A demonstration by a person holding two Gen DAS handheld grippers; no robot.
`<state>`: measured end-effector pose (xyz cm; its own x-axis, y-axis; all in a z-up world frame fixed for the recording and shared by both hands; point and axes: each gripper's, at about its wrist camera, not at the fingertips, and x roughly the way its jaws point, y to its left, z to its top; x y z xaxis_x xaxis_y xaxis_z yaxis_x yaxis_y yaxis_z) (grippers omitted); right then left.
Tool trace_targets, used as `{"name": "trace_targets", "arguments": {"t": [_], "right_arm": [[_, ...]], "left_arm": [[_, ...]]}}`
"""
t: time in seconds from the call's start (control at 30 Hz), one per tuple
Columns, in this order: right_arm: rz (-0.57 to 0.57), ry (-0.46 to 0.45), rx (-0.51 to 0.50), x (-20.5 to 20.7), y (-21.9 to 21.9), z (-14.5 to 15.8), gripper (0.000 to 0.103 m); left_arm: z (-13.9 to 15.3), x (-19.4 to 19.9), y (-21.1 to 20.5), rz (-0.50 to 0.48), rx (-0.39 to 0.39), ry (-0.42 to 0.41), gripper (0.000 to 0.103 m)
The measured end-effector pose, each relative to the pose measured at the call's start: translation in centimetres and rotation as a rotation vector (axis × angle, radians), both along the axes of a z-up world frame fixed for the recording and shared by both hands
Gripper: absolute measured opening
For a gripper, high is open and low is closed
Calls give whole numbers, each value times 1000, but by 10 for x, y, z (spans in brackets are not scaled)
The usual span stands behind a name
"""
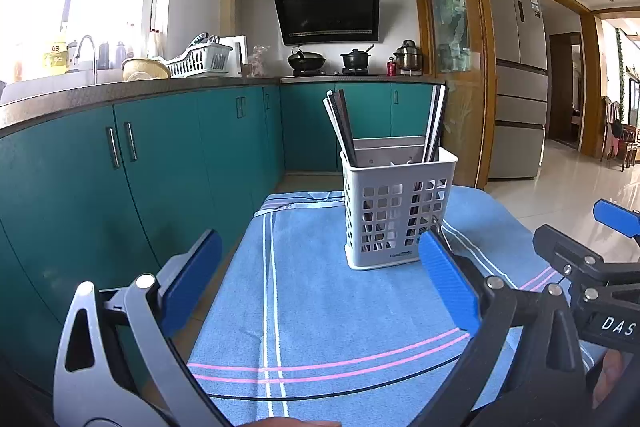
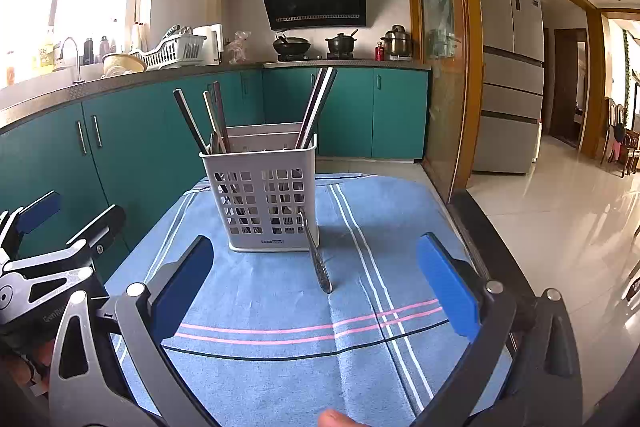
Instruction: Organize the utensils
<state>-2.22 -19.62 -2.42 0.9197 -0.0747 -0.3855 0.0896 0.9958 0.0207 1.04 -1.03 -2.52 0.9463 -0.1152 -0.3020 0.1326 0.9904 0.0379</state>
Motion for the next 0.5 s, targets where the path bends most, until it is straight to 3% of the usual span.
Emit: {"name": "trace_targets", "arguments": {"t": [0.5], "right_arm": [[2,3,4,-1,0,-1,100]], "left_arm": [[0,0,-1,-2,1,0,98]]}}
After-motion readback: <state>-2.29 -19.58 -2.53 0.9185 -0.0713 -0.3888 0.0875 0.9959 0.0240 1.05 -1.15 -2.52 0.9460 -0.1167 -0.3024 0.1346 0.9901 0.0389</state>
